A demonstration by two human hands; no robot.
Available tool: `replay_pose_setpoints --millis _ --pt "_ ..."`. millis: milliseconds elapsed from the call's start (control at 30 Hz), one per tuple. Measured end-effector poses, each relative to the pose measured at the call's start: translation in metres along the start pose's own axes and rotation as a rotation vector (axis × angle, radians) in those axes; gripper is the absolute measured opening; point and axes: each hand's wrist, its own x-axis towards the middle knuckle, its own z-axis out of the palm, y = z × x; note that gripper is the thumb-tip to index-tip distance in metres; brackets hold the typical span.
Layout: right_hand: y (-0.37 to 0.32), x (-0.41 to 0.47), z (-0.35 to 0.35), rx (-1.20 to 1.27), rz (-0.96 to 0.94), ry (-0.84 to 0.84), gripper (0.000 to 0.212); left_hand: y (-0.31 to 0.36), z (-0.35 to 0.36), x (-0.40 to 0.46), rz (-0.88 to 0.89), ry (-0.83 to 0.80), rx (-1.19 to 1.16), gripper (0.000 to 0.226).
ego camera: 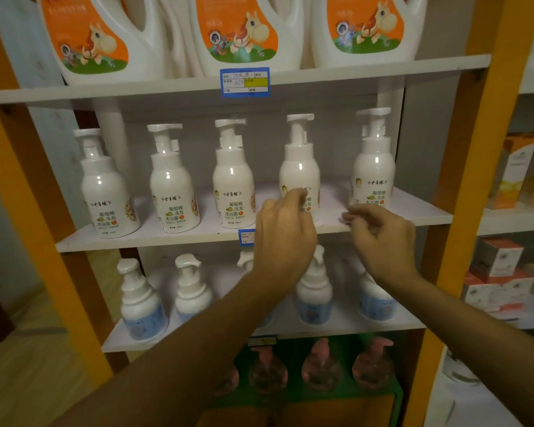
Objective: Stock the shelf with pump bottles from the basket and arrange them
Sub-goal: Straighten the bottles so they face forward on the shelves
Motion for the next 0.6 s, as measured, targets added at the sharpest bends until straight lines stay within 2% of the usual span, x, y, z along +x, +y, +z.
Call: replay_pose_setpoints --millis 100,200,367,467,600 --pt "0.006 0.004 -0.022 -0.042 -0.022 0.135 0.02 0.02 0.018 -0.006 0.018 -0.114 -0.183 0.032" --pt "0.014 0.021 -0.038 -0.077 0.028 0.143 0.031 0.036 0.044 -0.003 -0.044 -0.263 -0.274 0.036" --pt "0.026 0.051 -0.049 -0.181 0.088 -0.053 0.052 0.043 0.075 0.02 -0.14 -0.371 -0.187 0.04" --pt "0.028 0.061 -0.044 -0.102 0.112 -0.173 0.046 0.039 0.083 0.032 -0.158 -0.419 -0.148 0.041" --pt "0.035 0.06 -0.037 -0.141 0.107 -0.197 0.04 0.033 0.092 0.034 -0.158 -0.475 -0.113 0.053"
